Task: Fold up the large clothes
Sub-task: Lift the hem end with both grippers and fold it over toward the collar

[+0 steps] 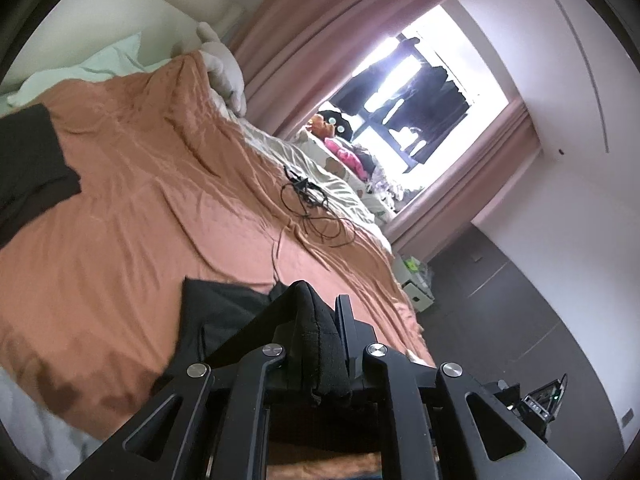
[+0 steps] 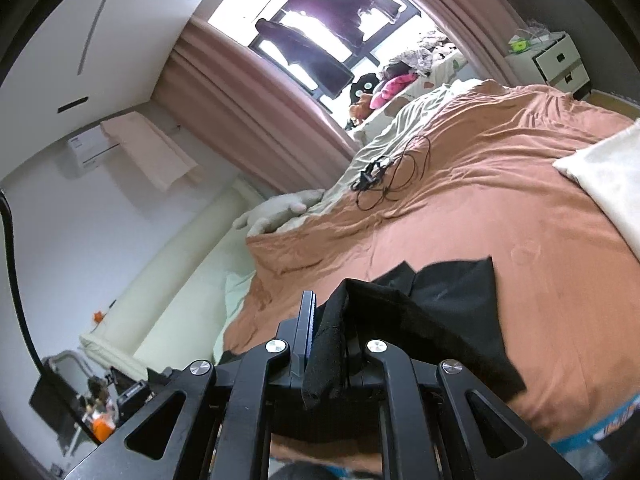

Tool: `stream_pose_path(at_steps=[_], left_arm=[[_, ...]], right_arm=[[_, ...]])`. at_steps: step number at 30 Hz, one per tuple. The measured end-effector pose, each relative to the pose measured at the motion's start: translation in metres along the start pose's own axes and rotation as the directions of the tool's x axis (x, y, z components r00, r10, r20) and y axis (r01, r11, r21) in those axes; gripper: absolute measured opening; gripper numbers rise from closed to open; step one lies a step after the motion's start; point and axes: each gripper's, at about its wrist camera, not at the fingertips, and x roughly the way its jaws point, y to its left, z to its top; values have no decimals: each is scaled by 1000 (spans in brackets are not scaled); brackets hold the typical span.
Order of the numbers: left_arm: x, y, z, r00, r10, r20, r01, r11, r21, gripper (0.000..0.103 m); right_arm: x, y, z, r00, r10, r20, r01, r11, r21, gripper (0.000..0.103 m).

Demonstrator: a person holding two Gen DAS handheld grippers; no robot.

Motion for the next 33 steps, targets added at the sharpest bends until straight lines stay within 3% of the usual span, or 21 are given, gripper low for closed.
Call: stream_pose_path(at_steps=[12,29,31,32,33], left_arm=[[112,29,39,992,95,-77,-96,995,-10,12],[250,102,32,942,232,-242,-248,968,-38,12],[261,105,32,940,224,-256,-241,970,-37,20],[266,108,32,934,225,-276,-247,968,-45,23],[270,111,33,931,223,-289,-249,967,-56,33]], right_arm=[[98,-35,44,990,-118,-78,117,993,-14,10],[217,-127,43,938,-259,-231,275,961,36,11],[226,-130,43,920,-307,-246,320,947,14,21],[229,-132,42,920,-293,-261,309,951,22,32],[231,-133,43,924,-277,-263,295,955,30,52]])
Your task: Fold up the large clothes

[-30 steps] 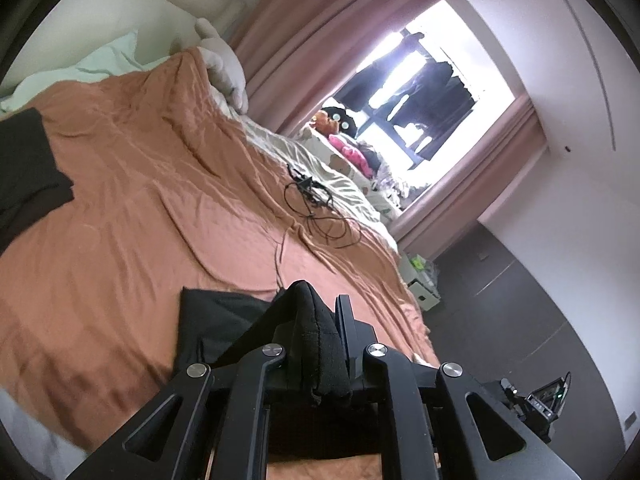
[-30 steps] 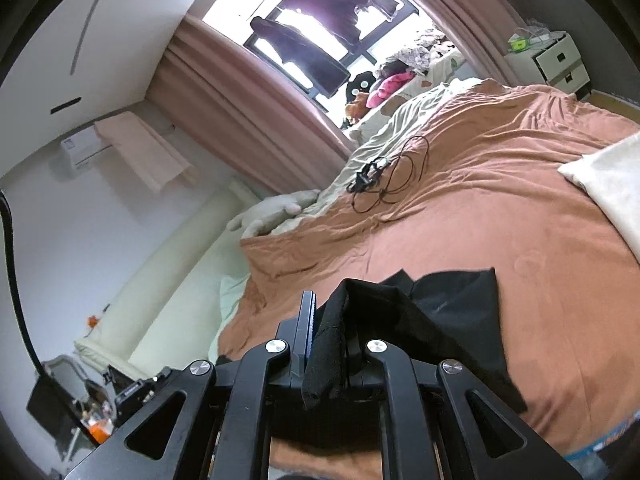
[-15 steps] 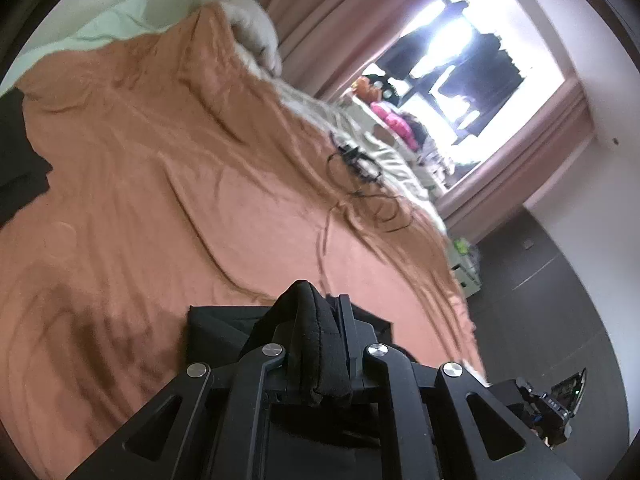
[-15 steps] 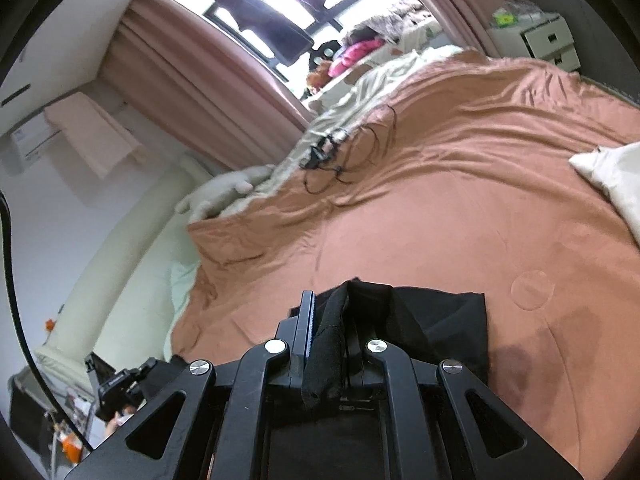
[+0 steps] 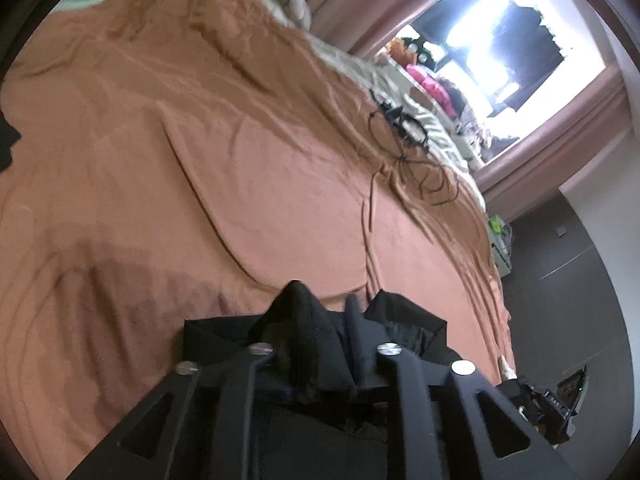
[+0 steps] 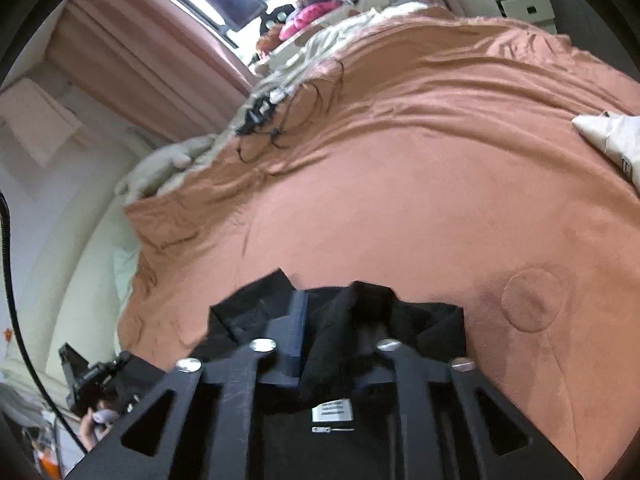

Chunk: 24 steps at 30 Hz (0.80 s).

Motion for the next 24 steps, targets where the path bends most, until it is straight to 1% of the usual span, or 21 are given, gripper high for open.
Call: stream_pose_path(at_steps=[1,2,4,6,8,11,12,13,15,16,19,22,24], left_arm=[[2,2,0,1000,-7,-9,7,1000,-14,42],[0,3,0,1000,-7,2,7,1000,-16,49],[-11,3,-1,998,13,56,-14,1000,1,76],[-21,4,-4,995,23,94,-25,1000,19,84],[-27,8,-9,995,43,87,-46,998,37,84],[-33,15,-21,990,112,80,-119,989,84,82],[-37,19,-28,988,135,81,-142,985,98,75],[-39,24,-34,987,143,68,-149,984,101,68],[-36,31,-43,990,141,29,-143,985,96,63],[-36,36,-52,990,140,7,-140,985,99,61],[-36,41,-71,985,173,-28,-168,977,129,61],[-37,47,-90,980,190,-56,-181,973,141,61],[-42,51,-102,978,204,-51,-195,971,140,61]], right_arm=[[-3,0,-1,1000,16,15,-16,1000,-2,70],[-8,1,-2,999,9,44,-9,1000,-18,78],[-16,0,-2,998,-22,67,24,999,-37,80],[-19,-7,-4,998,-32,59,33,999,-18,80],[-23,-16,-9,997,-57,52,57,998,-1,80],[-28,-25,-22,991,-129,30,130,991,-19,80],[-30,-28,-29,989,-146,14,146,989,-28,80],[-31,-31,-34,988,-157,1,157,987,-34,80],[-33,-36,-43,984,-179,-9,179,983,-42,79],[-35,-38,-49,980,-197,-13,196,979,-50,76],[-38,-45,-66,971,-234,-48,231,971,-64,67],[-39,-53,-80,962,-263,-74,259,964,-58,67],[-45,-57,-94,959,-272,-79,270,962,-38,67]])
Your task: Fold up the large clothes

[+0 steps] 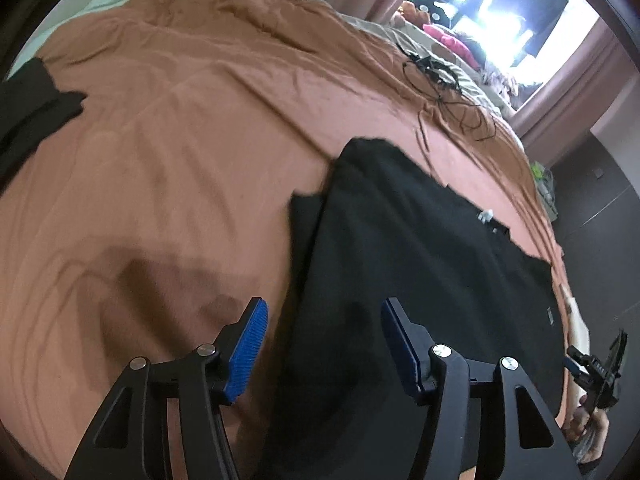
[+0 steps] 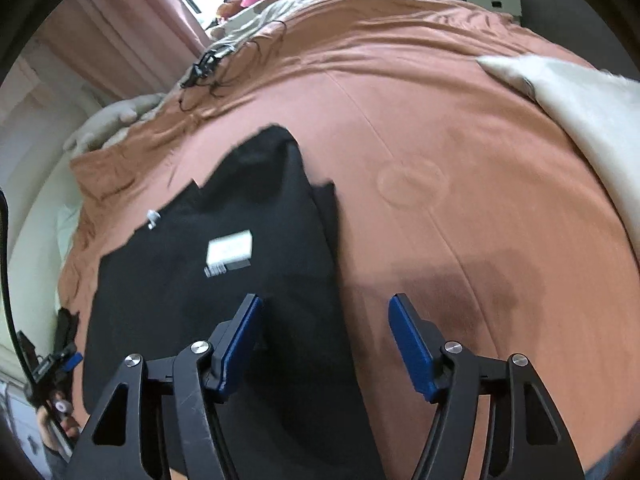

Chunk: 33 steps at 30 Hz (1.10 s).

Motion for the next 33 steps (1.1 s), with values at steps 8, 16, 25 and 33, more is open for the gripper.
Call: stream_pose_path(at_steps=[8,16,25,33], left_arm=[[-8,21,-45,999,-36,-37,34,997,-65,23],[-18,27,-55,998,-62,-24,59,994,-91,6],[-18,30,-53,997,-64,-37,59,989,-136,12],[-34,37,-61,993,-117,6,116,982,-148,63]], right_arm=[[-8,1,-40,1000,26,2,-26,1000,-10,9],[-6,6,-23,999,35,5,-35,999,0,5],[-10,5,-20,997,-76,21,76,997,15,22],[-50,51,-42,991,-85,104,94,991,-92,25]])
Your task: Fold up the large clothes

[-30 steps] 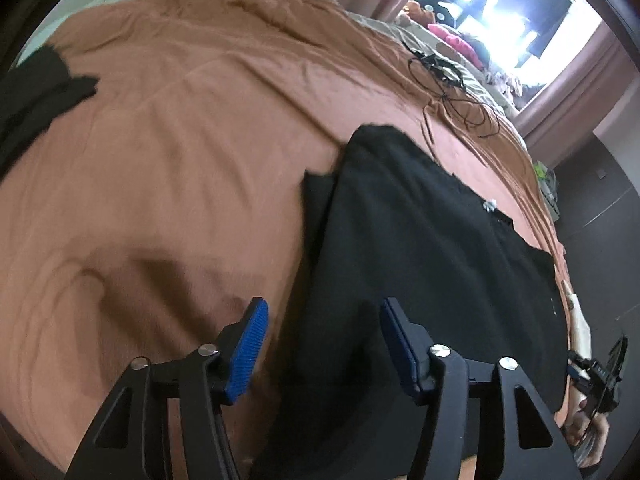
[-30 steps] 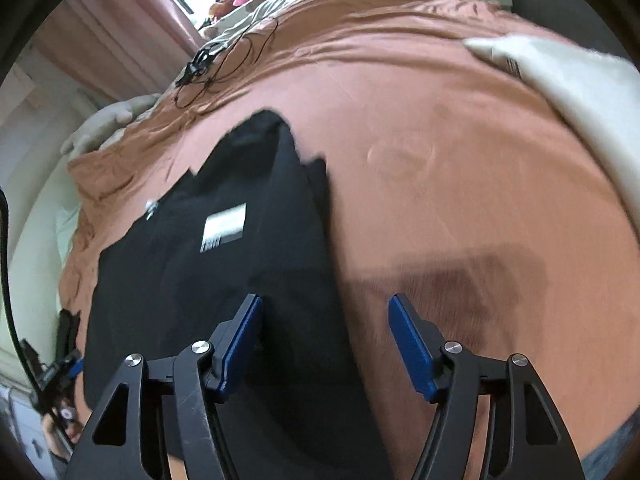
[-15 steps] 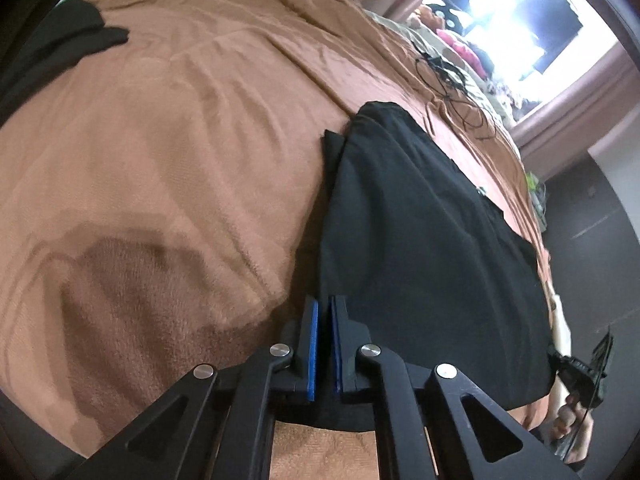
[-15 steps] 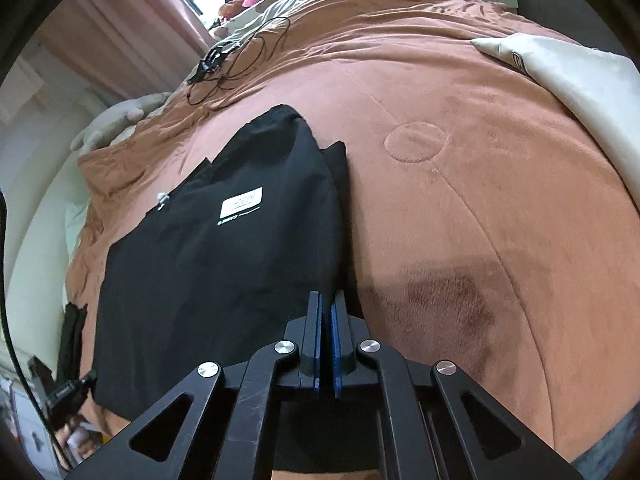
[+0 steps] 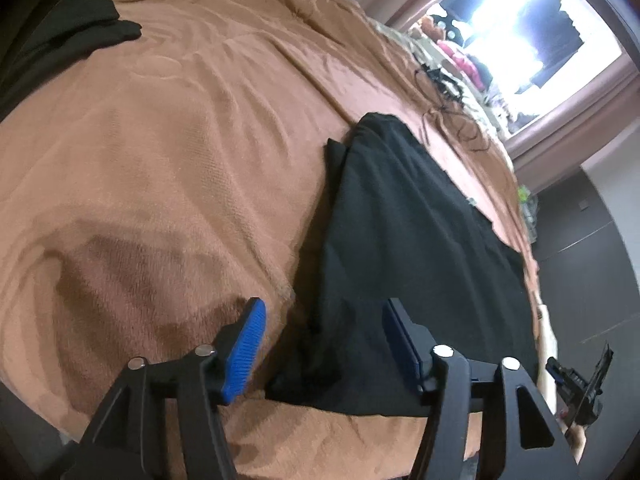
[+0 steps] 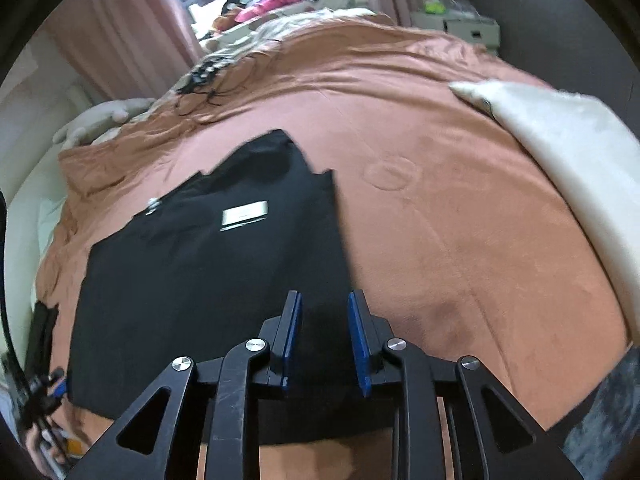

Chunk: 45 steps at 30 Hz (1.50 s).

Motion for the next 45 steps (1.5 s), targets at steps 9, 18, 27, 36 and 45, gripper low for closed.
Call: stream_pose_path(at_steps=[9,18,27,36,45], left_arm=[[1,13,-16,998,-46,-37,44,998,-52,62],[0,20,-24,997,-67,-47,65,997,-51,57],[3,23,-24,997,-78,-19,74,982,-173,40],[5,28,-25,999,-51,-13,44,946,-321,39],[5,32,-27,999,-43,-22,31,918,-396,39]], right_arm=[[7,86,-40,986,129,-106,-143,980,-140,25],[37,163,-85,963,157,-219,-214,938,-273,25],[85,192,-85,968,60,-243,-141,933,-330,25],[126,196,-38,969,33,-243,-98,961,-258,25],[167,201,9,967,29,-251,-83,975,-207,25]])
